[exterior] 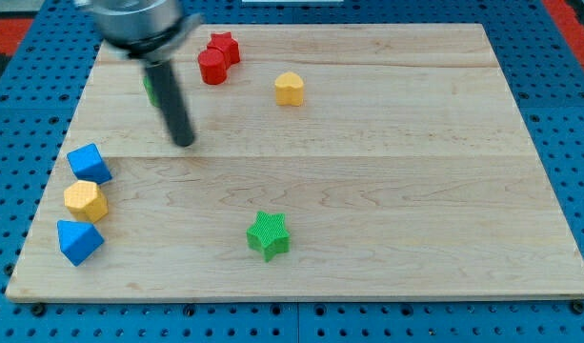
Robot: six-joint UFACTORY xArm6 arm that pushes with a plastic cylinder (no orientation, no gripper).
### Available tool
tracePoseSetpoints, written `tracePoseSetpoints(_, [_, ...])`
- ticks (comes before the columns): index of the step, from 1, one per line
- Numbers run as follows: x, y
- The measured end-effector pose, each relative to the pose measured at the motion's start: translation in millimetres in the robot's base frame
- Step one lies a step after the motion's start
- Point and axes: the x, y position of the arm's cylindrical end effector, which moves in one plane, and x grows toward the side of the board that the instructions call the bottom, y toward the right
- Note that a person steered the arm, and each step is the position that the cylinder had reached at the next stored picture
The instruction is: Move the green circle to the center left of the board
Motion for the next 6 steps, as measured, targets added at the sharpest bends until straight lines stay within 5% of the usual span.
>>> tracePoseSetpoints(1, [-50,25])
tracePoseSetpoints(4, [-99,-57])
tracePoseSetpoints(5, [-81,-102])
tracePoseSetpoints(6, [-15,-125])
